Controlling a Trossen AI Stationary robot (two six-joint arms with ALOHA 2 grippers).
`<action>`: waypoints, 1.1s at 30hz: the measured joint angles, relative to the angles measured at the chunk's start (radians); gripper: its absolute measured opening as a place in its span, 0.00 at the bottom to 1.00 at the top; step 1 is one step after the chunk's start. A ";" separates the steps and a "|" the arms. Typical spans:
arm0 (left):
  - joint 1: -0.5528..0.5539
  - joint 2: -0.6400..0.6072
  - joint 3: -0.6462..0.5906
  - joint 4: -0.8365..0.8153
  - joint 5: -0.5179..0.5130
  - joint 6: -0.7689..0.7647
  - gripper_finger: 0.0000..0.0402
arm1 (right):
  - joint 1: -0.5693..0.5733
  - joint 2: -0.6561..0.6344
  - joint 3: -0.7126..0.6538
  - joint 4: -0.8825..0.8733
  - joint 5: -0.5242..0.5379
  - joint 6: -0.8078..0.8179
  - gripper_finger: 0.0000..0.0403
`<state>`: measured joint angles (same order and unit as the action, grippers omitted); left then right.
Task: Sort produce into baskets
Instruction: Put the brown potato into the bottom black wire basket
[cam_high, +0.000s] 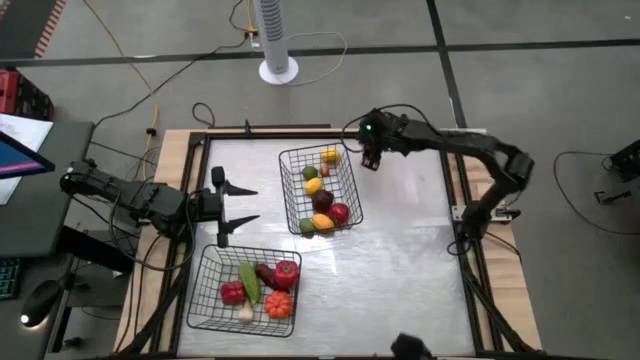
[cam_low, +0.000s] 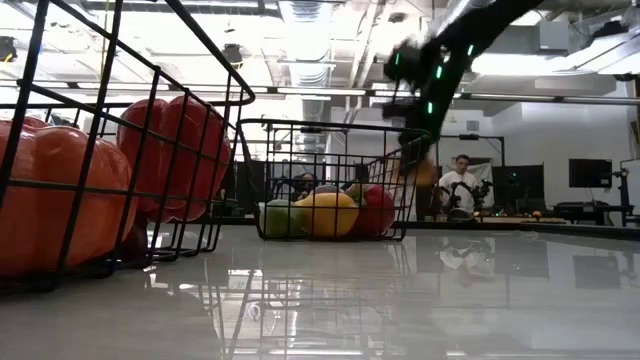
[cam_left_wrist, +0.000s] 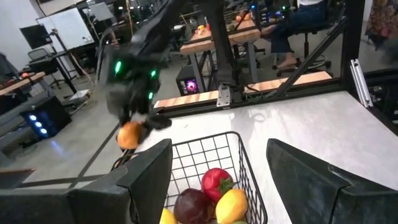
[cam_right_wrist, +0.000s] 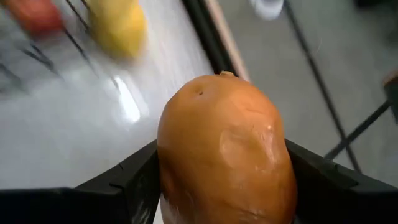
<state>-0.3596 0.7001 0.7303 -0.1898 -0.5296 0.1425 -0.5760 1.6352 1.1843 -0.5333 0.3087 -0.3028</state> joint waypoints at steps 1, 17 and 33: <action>0.000 0.000 0.000 0.000 0.000 0.000 0.62 | 0.030 -0.037 0.000 -0.001 0.008 0.019 0.76; 0.000 0.000 0.000 0.024 0.000 0.037 0.62 | 0.728 -0.100 0.000 0.682 -0.390 0.152 0.76; 0.000 0.000 0.000 0.024 0.000 0.056 0.62 | 0.795 0.378 0.411 0.535 -0.284 0.067 0.88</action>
<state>-0.3596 0.6998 0.7303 -0.1662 -0.5301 0.1982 0.2192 2.0128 1.5953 0.0015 0.0252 -0.2356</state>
